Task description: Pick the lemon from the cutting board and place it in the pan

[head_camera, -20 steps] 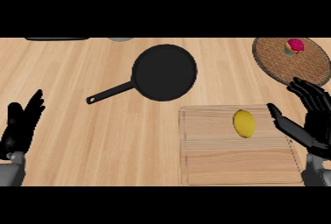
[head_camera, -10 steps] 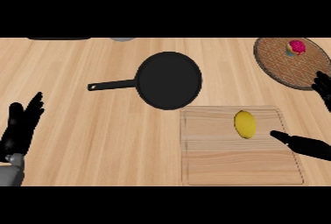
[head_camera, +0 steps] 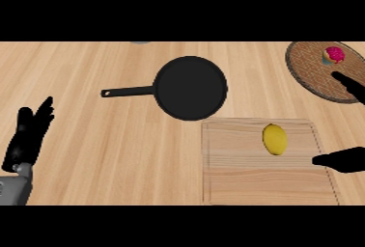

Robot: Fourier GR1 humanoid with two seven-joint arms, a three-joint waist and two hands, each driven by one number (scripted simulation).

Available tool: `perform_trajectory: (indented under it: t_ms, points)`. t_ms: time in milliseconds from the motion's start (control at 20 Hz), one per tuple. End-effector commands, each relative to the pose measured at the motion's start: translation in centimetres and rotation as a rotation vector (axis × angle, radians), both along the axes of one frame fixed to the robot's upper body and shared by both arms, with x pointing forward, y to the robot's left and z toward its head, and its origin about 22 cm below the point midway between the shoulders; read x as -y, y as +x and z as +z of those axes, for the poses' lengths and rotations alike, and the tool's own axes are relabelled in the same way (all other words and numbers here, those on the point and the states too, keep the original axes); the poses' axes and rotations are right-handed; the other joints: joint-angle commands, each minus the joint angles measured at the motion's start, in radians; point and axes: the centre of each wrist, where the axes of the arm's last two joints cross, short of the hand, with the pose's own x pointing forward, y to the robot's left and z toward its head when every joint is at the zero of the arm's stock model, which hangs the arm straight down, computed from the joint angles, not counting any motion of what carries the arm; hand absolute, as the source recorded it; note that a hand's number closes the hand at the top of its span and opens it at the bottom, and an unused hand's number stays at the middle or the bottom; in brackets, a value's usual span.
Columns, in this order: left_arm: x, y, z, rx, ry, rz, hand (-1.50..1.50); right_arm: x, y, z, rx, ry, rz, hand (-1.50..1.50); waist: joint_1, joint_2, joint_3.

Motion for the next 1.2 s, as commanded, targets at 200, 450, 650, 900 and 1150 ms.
perform_trajectory:
  t_ms: [200, 450, 650, 900, 1150]
  points:
    - [0.1, 0.4, -0.5, -0.003, 0.007, -0.012, 0.0, -5.1, 2.5, 0.8, -0.263, -0.279, 0.007, -1.5, 0.005, 0.002, 0.003]
    - [0.3, -0.3, -0.1, -0.004, -0.005, 0.008, 0.0, -7.2, 5.0, 0.1, -0.389, -0.297, 0.032, -1.5, -0.005, -0.001, 0.005]
    - [0.6, -0.5, -0.7, -0.015, -0.015, 0.023, 0.0, -8.3, 4.9, -1.3, -0.379, -0.32, 0.015, -1.5, -0.017, -0.003, 0.005]
    - [-1.7, -0.4, -1.9, -0.003, -0.007, 0.018, 0.0, -9.9, 4.3, -6.0, -0.398, -0.382, -0.006, -1.5, -0.02, -0.001, 0.005]
    - [-1.4, -1.5, 0.2, 0.003, 0.003, 0.003, 0.0, -10.6, 4.9, -5.7, -0.419, -0.4, -0.017, -1.5, -0.016, -0.004, 0.005]
